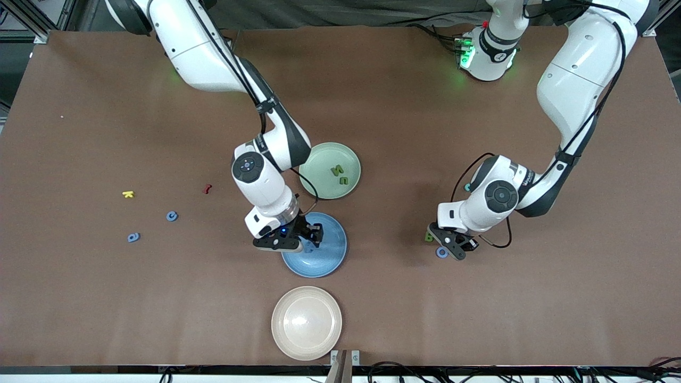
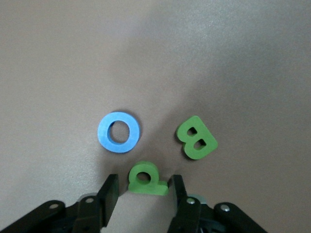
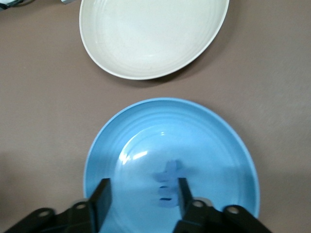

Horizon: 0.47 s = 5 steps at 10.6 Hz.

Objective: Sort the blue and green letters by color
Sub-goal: 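Drop the blue x on the blue plate while the left gripper grasps green p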

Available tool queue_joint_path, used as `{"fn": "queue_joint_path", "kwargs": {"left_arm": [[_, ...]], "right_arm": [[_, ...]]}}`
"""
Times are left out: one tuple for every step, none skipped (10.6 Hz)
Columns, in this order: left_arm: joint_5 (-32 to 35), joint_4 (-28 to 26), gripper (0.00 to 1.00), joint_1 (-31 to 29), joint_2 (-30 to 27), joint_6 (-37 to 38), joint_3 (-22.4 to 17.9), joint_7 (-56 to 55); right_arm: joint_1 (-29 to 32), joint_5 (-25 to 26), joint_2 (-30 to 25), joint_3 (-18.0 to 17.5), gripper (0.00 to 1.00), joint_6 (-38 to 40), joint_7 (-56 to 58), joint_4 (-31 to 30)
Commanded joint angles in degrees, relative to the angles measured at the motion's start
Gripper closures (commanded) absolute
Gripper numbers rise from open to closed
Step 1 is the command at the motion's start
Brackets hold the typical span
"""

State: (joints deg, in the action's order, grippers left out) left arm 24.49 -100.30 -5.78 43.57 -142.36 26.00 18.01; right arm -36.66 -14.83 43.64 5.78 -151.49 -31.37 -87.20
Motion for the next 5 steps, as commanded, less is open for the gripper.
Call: {"fn": "queue_joint_path", "kwargs": {"left_arm": [[1.4, 0.0, 0.8, 0.1, 0.3, -0.5, 0.0, -1.0], [1.4, -0.1, 1.0, 0.1, 0.1, -0.5, 0.0, -0.9], [1.5, -0.2, 1.0, 0.0, -0.2, -0.4, 0.0, -0.9], [1.5, -0.4, 1.0, -0.5, -0.6, -0.4, 0.1, -0.9], [1.5, -0.8, 1.0, -0.6, -1.4, -0.2, 0.1, -0.9]], "right_arm": [[2.2, -0.7, 0.1, -0.8, 0.0, 1.0, -2.5, 1.4], [4.3, -0.6, -0.6, -1.9, 0.0, 3.2, -2.4, 1.1], [6.6, -0.6, -1.6, -2.0, 0.0, 6.8, -2.4, 0.9], [9.4, -0.6, -2.3, -2.2, 0.0, 11.0, -2.2, 0.9], [12.9, -0.6, -3.0, -2.6, 0.0, 14.1, -0.6, 0.9]]}}
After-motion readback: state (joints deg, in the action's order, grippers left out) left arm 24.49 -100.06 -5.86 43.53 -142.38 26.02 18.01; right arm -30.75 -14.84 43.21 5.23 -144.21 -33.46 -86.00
